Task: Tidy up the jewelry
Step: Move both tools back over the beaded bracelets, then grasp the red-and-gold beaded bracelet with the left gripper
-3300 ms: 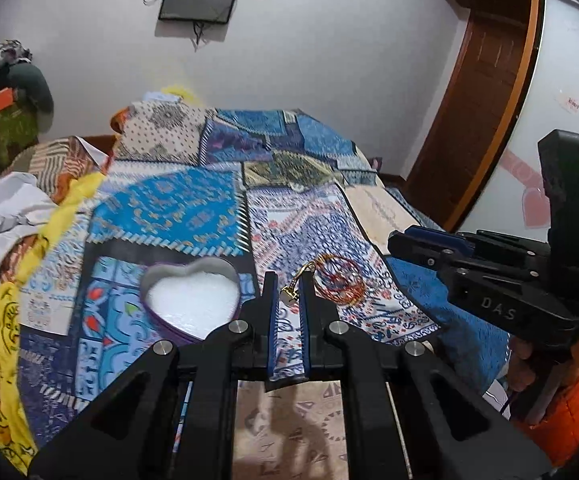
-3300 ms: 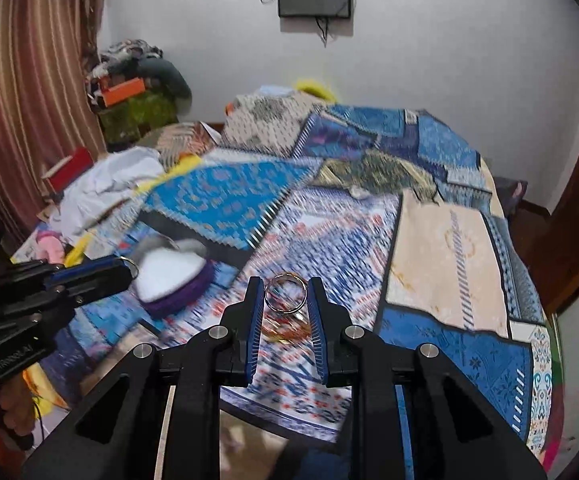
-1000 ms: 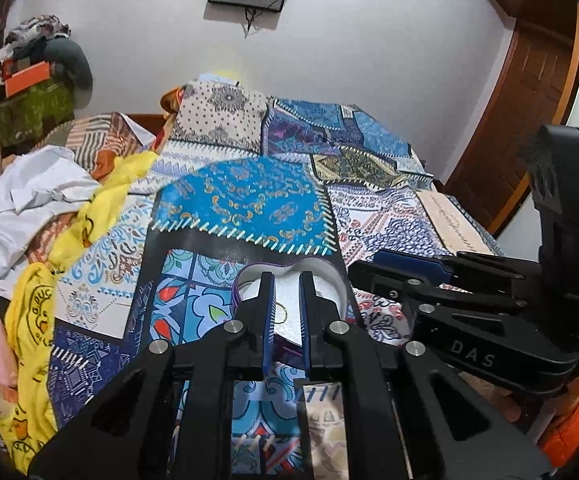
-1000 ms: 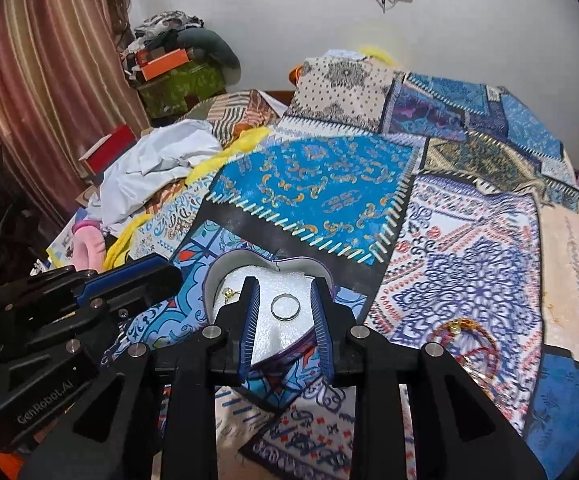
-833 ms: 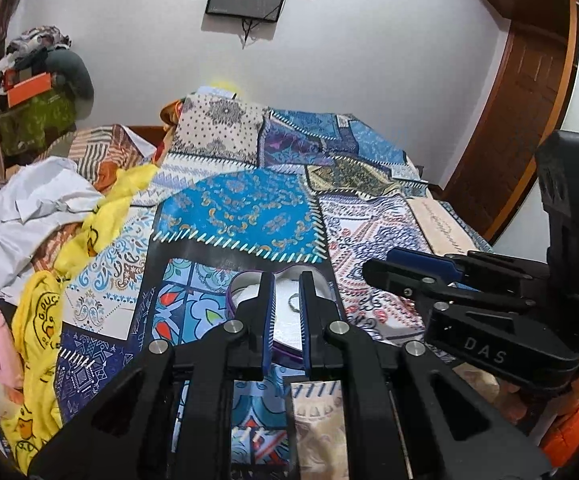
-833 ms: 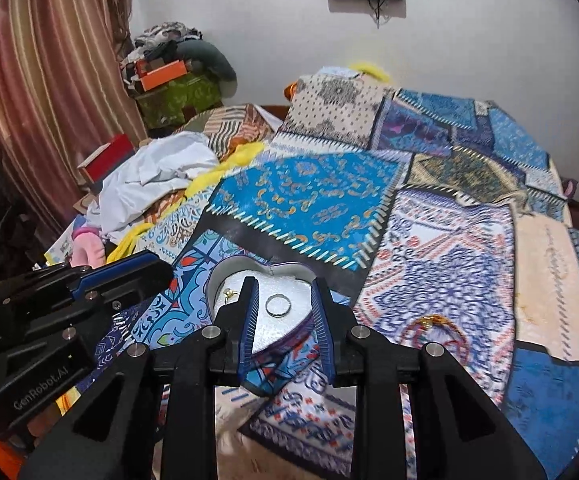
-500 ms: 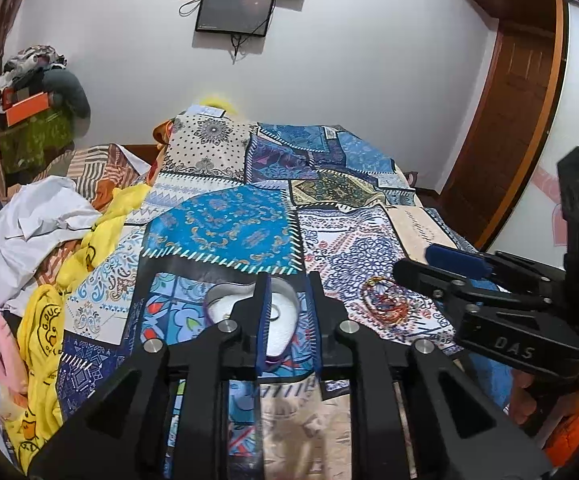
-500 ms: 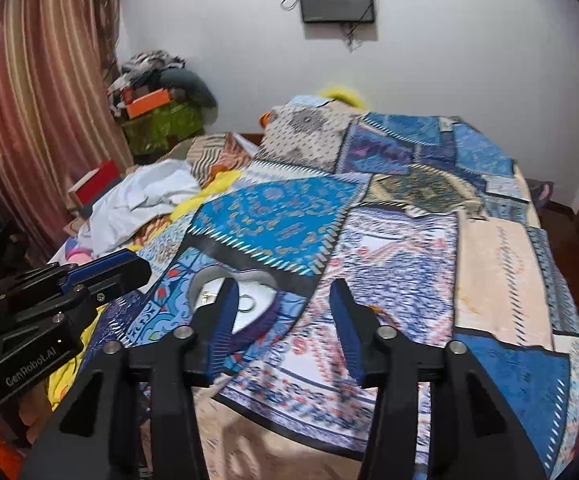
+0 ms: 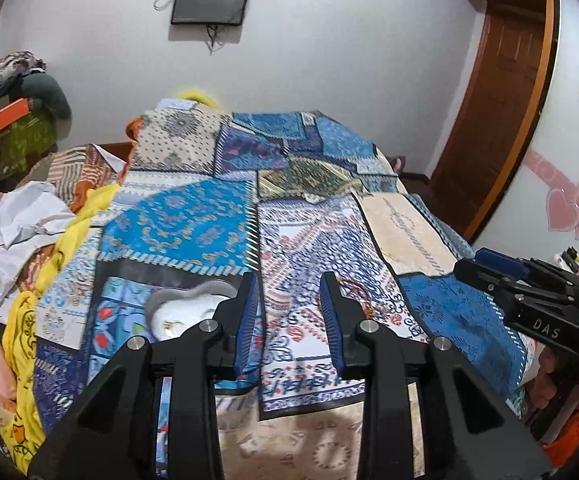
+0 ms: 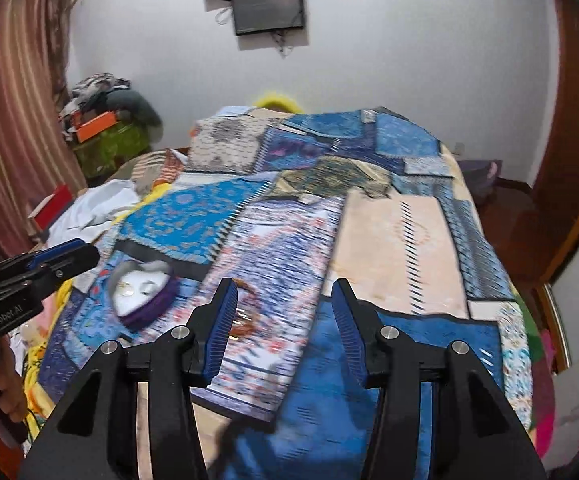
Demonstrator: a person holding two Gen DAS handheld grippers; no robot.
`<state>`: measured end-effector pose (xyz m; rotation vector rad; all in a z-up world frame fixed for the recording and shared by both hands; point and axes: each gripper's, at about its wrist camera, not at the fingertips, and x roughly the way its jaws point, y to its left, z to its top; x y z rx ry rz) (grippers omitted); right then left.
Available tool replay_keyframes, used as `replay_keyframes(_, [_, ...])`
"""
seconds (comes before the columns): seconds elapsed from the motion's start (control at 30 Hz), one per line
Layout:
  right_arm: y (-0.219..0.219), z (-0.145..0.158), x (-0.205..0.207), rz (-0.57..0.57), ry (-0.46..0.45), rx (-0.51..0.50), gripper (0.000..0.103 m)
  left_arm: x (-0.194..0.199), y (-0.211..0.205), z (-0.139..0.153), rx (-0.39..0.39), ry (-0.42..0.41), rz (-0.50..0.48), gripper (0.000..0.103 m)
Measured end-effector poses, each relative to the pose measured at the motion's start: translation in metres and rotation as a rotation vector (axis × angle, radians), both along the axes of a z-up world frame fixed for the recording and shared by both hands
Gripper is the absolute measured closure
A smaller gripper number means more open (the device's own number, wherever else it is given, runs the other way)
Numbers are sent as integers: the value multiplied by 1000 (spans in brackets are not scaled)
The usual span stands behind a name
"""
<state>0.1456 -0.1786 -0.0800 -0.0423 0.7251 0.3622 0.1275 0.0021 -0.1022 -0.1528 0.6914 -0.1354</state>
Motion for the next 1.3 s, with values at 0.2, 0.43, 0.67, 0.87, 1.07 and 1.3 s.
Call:
replay_keyframes(0.2, [-23, -18, 9, -37, 49, -3, 58, 23, -21, -28, 11, 79, -45, 72])
replay_keyframes(0.43, [-30, -40, 17, -17, 104, -3, 58, 49, -28, -59, -6, 169, -56, 73])
replay_keyframes(0.67, [-20, -54, 25, 48, 134, -15, 58, 63, -30, -81, -43, 220, -66, 87])
replay_keyframes(0.87, [-3, -60, 27, 125, 144, -20, 58, 69, -34, -88, -52, 229, -79, 88])
replay_keyframes(1.07, [11, -69, 30, 163, 157, -55, 63, 75, -30, -89, -89, 239, -86, 88])
replay_keyframes(1.3, [16, -76, 31, 188, 161, -77, 92, 78, -36, -88, -62, 236, -96, 88])
